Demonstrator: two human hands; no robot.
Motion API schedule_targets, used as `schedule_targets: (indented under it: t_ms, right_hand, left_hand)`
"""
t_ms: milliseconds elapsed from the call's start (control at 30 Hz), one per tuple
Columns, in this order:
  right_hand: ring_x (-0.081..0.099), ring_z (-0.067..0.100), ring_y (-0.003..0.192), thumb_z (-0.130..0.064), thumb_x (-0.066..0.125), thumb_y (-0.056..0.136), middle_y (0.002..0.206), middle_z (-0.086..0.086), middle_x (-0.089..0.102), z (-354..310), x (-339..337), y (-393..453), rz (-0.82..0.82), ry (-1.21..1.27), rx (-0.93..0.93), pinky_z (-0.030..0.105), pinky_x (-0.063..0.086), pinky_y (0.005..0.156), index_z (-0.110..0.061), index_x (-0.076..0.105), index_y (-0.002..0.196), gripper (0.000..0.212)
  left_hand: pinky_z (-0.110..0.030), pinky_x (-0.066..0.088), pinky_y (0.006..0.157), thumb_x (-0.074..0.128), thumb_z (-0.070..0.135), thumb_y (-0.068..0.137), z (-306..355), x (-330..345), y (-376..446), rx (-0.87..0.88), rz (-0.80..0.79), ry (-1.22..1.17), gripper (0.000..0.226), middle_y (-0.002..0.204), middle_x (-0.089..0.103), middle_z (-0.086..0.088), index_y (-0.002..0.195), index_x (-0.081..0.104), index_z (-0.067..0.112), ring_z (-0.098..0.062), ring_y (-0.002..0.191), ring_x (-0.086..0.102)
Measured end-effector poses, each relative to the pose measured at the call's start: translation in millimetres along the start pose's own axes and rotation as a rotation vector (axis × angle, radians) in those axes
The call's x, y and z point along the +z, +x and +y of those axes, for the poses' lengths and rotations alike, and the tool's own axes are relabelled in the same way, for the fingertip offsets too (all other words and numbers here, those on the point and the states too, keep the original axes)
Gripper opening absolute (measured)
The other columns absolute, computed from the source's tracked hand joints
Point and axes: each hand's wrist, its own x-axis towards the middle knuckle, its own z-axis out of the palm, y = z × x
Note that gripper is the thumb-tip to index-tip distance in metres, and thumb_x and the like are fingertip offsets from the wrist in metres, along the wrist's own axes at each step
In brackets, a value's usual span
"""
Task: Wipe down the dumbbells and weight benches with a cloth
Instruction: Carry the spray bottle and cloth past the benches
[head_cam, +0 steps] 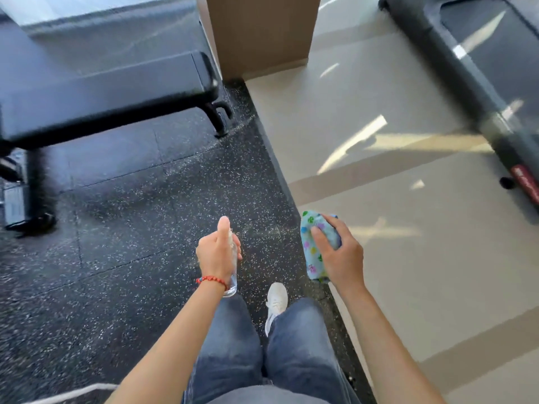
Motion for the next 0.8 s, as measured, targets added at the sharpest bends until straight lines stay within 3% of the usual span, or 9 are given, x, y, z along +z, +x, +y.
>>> schedule_targets:
  t_ms: [167, 467, 633, 800]
  right_hand:
    - [0.056, 0.005, 0.080, -0.026, 0.066, 0.084, 0.091, -0.016, 0.060, -29, 23, 47, -0.085, -0.014, -0.051, -0.003, 0.036, 0.066, -0.024, 0.064, 0.109, 0.025]
    - [0.057, 0.006, 0.080, -0.028, 0.064, 0.086, 0.094, -0.012, 0.061, -106, 115, 147, -0.152, -0.065, -0.110, -0.003, 0.036, 0.065, -0.024, 0.062, 0.113, 0.028]
    - [0.059, 0.009, 0.087, -0.029, 0.064, 0.085, 0.097, -0.012, 0.063, -162, 174, 202, -0.155, -0.039, -0.103, 0.023, 0.048, 0.080, -0.025, 0.062, 0.111, 0.026]
    - [0.059, 0.006, 0.090, -0.028, 0.065, 0.085, 0.099, -0.017, 0.060, -206, 216, 248, -0.180, -0.024, -0.111, 0.022, 0.048, 0.081, -0.025, 0.062, 0.112, 0.027]
  left_hand:
    - [-0.034, 0.047, 0.059, 0.041, 0.043, 0.094, 24, -2, 39, 0.003, 0.074, 0.002, 0.065, 0.036, 0.050, -0.002, 0.041, 0.054, 0.008, -0.021, 0.041, 0.050]
    - [-0.026, 0.042, 0.052, 0.042, 0.039, 0.095, 74, -19, 175, -0.007, 0.156, -0.027, 0.063, 0.041, 0.051, -0.007, 0.043, 0.053, 0.005, -0.020, 0.042, 0.048]
    - [-0.028, 0.044, 0.054, 0.037, 0.053, 0.081, 116, -38, 257, -0.007, 0.163, -0.028, 0.064, 0.039, 0.052, -0.005, 0.043, 0.054, 0.004, -0.018, 0.039, 0.049]
    - [-0.028, 0.044, 0.053, 0.038, 0.051, 0.083, 145, -50, 324, -0.012, 0.173, -0.025, 0.063, 0.038, 0.051, -0.002, 0.042, 0.054, 0.006, -0.020, 0.041, 0.050]
